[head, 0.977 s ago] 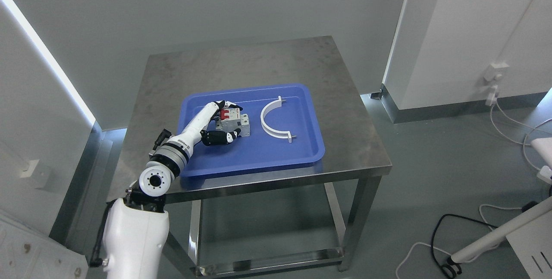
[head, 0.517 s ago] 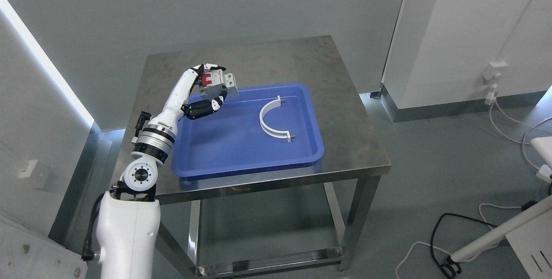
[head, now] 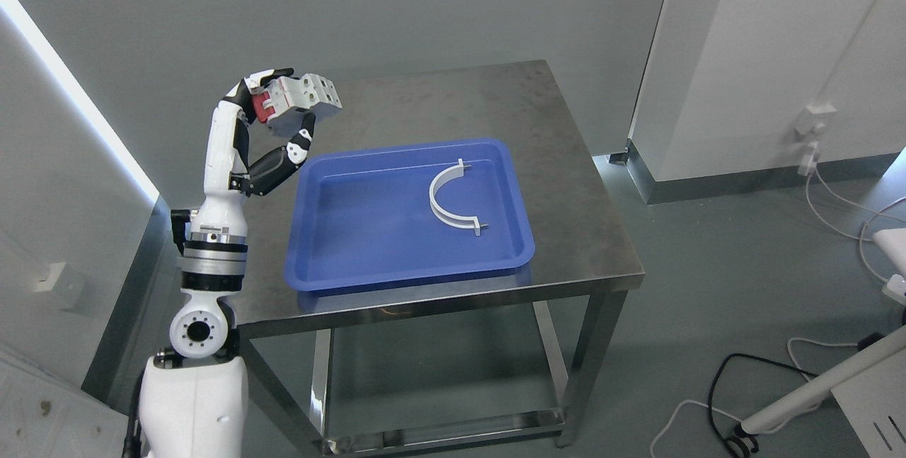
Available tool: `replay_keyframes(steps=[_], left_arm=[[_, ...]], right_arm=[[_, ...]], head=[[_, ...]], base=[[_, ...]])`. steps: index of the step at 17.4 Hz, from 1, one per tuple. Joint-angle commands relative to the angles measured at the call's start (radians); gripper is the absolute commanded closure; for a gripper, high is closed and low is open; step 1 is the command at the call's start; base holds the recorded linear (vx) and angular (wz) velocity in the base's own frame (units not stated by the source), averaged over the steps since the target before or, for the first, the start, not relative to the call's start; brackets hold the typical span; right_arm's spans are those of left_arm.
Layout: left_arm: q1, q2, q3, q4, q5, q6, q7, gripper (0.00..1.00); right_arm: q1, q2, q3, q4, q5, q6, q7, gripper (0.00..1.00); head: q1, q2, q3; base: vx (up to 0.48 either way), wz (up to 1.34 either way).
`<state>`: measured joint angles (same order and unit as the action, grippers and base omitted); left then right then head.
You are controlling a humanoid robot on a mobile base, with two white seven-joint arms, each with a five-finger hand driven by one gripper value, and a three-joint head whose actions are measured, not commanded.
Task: Place circuit breaker on shelf
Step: 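Lift the circuit breaker up out of the tray with the left hand, then hold the breaker raised in the left hand while turning to the bin shelf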
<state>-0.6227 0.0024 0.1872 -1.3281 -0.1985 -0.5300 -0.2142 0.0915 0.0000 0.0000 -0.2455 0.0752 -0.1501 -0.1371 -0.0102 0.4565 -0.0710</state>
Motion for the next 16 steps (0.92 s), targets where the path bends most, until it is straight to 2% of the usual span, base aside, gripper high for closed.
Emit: replay_keyframes(steps=[1,6,16], left_arm=[[0.158,0.015,0.032,-0.198,0.077,-0.087,-0.138,0.83],[0.193,0.015,0.031,-0.252,0.077,-0.093,-0.152,0.83],[0.247,0.015,0.024,-0.289,0.077,-0.091,-0.152,0.83]], right_arm=[[0.001,-0.018,0.020,0.000,0.000,0.228,0.001,0.00],[0.001,-0.018,0.020,0.000,0.000,0.228,0.001,0.00],[0.001,-0.018,0.020,0.000,0.000,0.228,0.001,0.00]], head=[[0.0000,0.000,0.000],[0.0000,0.000,0.000],[0.0000,0.000,0.000]], base=[[-0.007,-0.02],[-0.093,-0.02],[-0.264,-0.02]])
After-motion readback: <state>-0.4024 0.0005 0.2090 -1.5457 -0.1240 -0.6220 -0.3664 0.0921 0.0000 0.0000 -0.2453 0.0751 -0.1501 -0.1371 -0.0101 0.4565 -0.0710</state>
